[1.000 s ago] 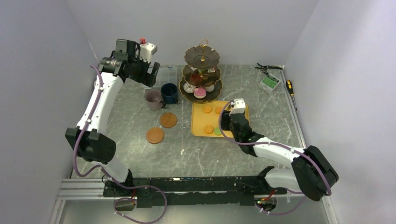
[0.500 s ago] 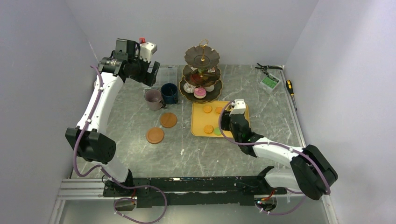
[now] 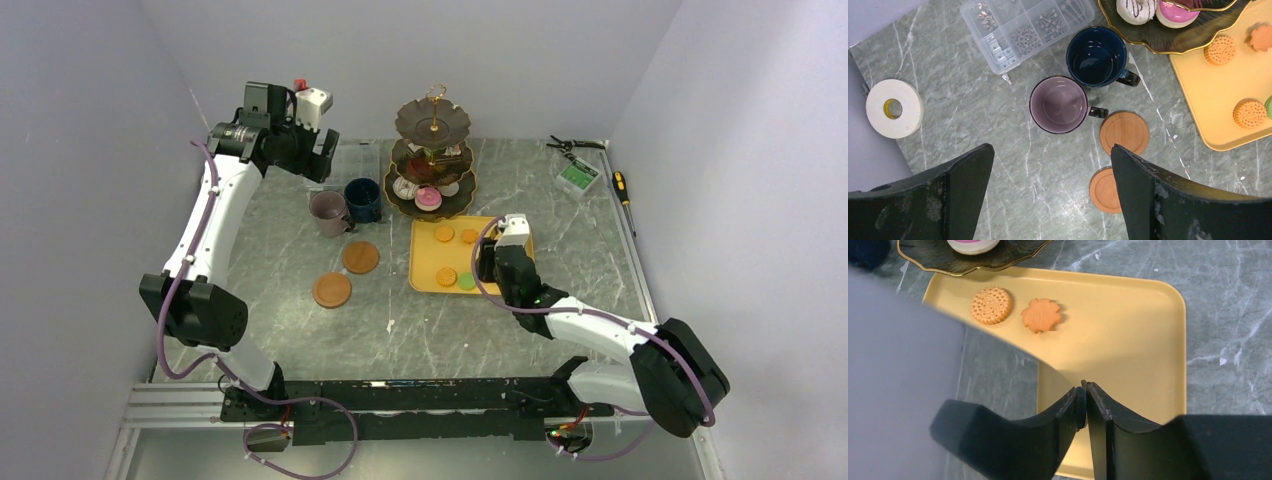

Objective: Serve the afternoon tea

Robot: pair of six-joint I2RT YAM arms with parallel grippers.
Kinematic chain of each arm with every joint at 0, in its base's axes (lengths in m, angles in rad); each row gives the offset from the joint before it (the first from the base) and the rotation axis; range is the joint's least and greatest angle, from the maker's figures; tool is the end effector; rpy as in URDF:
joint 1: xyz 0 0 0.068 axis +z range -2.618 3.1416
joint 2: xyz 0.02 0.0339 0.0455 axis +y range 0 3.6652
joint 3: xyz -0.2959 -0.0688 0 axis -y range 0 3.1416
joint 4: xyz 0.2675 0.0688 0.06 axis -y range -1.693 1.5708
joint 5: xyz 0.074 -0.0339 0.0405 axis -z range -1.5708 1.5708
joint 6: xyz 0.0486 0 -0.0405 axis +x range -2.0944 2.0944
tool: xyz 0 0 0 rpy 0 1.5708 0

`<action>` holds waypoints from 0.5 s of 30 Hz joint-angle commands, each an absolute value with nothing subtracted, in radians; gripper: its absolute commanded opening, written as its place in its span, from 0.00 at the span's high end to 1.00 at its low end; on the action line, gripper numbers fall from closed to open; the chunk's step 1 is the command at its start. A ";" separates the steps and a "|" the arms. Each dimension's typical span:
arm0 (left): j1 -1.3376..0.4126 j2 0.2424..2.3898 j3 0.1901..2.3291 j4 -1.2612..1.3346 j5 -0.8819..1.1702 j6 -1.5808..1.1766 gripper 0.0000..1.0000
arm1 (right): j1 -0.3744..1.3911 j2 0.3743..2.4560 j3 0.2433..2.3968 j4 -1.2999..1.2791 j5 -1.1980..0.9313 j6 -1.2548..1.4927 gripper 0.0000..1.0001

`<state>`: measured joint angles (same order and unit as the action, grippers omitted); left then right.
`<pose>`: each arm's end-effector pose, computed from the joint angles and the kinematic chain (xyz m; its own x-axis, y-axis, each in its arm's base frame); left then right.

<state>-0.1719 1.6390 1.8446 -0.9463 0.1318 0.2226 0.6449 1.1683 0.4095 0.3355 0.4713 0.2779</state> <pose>0.3733 -0.0713 0.4396 -0.5899 0.3245 -0.7394 0.4054 0.9110 0.0764 0.2102 0.1305 0.1971 -0.3719 0.0262 -0.9279 -0.1068 0.9918 0.0708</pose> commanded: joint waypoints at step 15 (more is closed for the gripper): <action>-0.118 1.613 1.834 -0.909 0.124 0.208 0.07 | 0.619 1.374 0.981 0.415 0.362 0.088 0.67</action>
